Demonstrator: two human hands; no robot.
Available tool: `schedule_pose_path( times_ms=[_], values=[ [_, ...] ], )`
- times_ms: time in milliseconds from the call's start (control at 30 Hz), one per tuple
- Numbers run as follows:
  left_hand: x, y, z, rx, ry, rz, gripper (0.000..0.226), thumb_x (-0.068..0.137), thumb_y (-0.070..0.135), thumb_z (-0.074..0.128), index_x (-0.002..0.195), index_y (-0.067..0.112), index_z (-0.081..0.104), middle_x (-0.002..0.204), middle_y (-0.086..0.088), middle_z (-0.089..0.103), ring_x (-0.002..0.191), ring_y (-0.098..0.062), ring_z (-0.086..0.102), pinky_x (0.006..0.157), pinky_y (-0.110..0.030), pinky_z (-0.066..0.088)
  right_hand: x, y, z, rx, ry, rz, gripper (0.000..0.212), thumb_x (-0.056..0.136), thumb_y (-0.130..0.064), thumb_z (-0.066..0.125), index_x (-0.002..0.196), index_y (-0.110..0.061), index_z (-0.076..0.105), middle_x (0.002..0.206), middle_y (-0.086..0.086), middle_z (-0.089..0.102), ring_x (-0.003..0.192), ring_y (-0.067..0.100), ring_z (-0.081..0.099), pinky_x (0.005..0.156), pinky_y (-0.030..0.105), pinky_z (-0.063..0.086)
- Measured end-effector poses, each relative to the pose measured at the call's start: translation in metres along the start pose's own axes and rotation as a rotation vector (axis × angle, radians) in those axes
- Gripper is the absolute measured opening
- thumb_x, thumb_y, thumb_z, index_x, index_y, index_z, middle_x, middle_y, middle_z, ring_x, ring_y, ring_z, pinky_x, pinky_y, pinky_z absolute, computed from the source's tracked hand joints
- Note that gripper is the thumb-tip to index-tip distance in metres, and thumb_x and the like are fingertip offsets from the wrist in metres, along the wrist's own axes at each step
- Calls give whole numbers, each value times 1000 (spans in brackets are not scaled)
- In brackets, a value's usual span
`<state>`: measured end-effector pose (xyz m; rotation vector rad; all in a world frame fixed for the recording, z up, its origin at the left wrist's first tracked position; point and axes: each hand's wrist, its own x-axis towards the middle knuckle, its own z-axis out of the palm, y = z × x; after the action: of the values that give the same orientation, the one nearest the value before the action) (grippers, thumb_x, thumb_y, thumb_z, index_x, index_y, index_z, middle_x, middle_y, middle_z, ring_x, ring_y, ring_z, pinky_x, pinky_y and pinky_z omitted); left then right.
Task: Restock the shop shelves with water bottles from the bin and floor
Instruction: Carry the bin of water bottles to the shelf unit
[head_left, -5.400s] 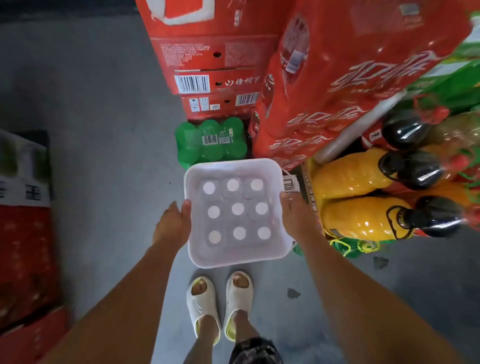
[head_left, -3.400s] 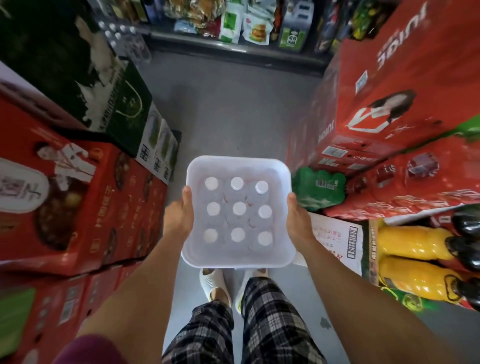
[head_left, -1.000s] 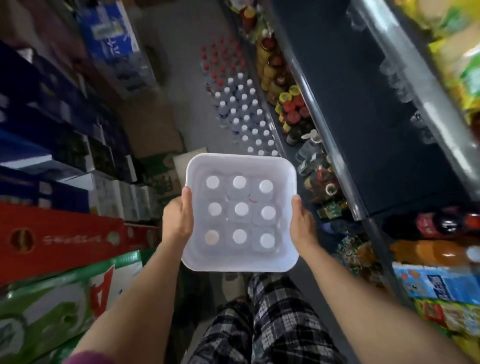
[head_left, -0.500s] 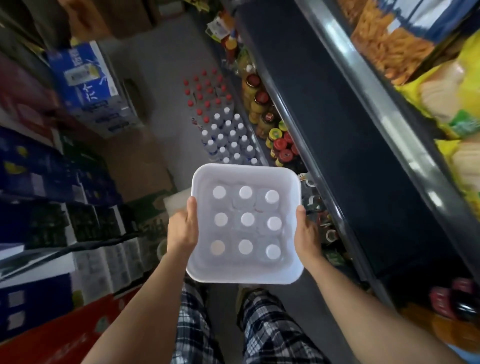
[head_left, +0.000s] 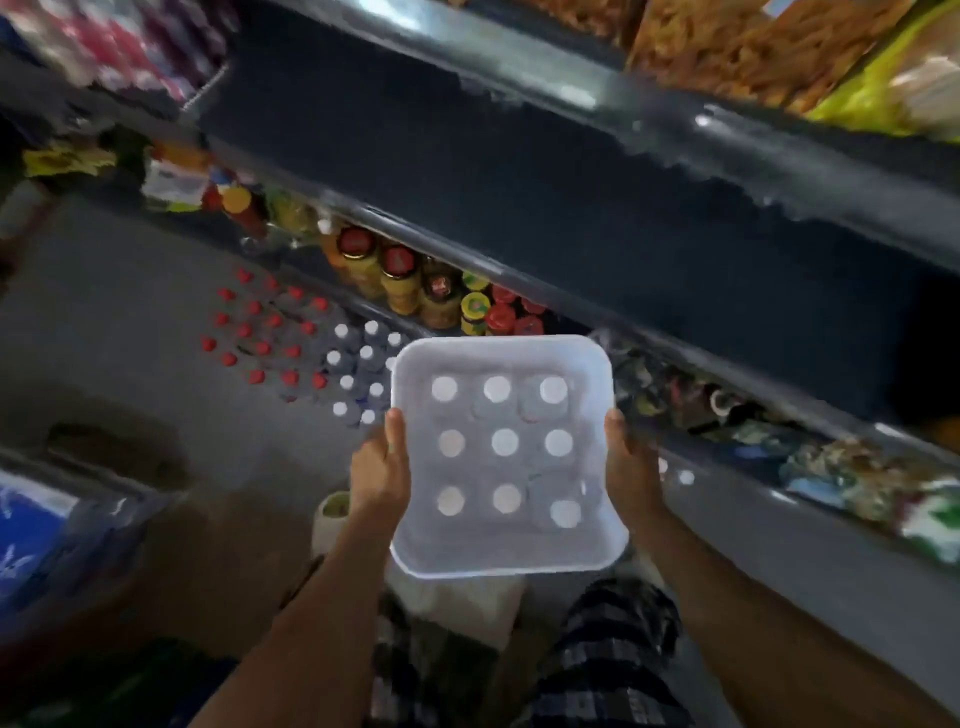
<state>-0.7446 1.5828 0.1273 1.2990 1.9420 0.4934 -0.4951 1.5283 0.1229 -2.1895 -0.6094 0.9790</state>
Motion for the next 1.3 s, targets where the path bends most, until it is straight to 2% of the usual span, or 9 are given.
schedule_pose_path(
  times_ms=[67, 133, 200, 367, 533, 633, 733, 1200, 1300],
  values=[
    [29, -21, -23, -37, -117, -69, 64, 100, 52, 24, 98, 1, 63, 112, -30, 62, 109, -42, 57, 87, -40, 41, -23, -8, 34, -26, 5, 104, 48, 100, -46, 36, 113, -7, 60, 115, 18, 60, 110, 33, 55, 92, 38, 42],
    [67, -25, -50, -6, -174, 24, 61, 99, 54, 25, 76, 9, 59, 96, -25, 65, 99, -39, 60, 78, -33, 37, -43, -16, 64, 49, 69, 202, 47, 98, -52, 33, 93, -16, 63, 94, 10, 61, 86, 25, 58, 75, 36, 40],
    [87, -29, -71, 8, -205, 128, 58, 98, 55, 27, 74, 12, 59, 86, -18, 65, 94, -36, 62, 75, -33, 38, -63, -20, 93, 109, 157, 287, 45, 97, -56, 34, 78, -23, 57, 82, 1, 56, 75, 17, 54, 73, 34, 38],
    [138, -54, -102, 114, -324, 174, 62, 97, 58, 25, 60, 16, 51, 63, -4, 55, 71, -31, 59, 69, -34, 38, -100, -16, 156, 235, 226, 317, 49, 99, -49, 37, 104, -10, 66, 105, 6, 63, 112, 29, 58, 99, 45, 45],
    [157, -70, -121, 159, -348, 219, 58, 98, 54, 23, 56, 21, 45, 60, 4, 50, 60, -13, 48, 68, -31, 32, -114, -21, 192, 253, 269, 308, 46, 99, -49, 35, 106, -15, 65, 101, 2, 57, 101, 20, 53, 92, 36, 40],
    [163, -79, -128, 159, -395, 208, 57, 99, 53, 23, 58, 21, 48, 62, 5, 50, 61, -5, 45, 70, -32, 33, -123, -23, 203, 229, 289, 314, 52, 99, -51, 34, 116, -12, 64, 112, 8, 62, 109, 24, 55, 93, 35, 40],
    [165, -86, -131, 128, -395, 214, 57, 99, 52, 24, 62, 19, 51, 64, 3, 51, 62, -10, 47, 72, -32, 33, -128, -25, 208, 216, 313, 293, 54, 98, -52, 34, 124, -12, 61, 127, 12, 60, 118, 29, 53, 94, 34, 39],
    [152, -69, -130, 152, -418, 210, 63, 95, 61, 22, 59, 20, 53, 67, -3, 55, 70, -26, 54, 72, -35, 39, -141, -25, 189, 251, 311, 317, 61, 97, -55, 33, 115, -6, 65, 115, 16, 63, 110, 32, 57, 98, 46, 43],
    [150, -61, -123, 168, -408, 229, 65, 96, 61, 22, 65, 13, 55, 72, -10, 59, 77, -30, 57, 74, -36, 41, -134, -26, 180, 234, 289, 336, 59, 97, -56, 31, 100, -8, 66, 104, 14, 62, 101, 29, 56, 91, 43, 41]
  ],
)
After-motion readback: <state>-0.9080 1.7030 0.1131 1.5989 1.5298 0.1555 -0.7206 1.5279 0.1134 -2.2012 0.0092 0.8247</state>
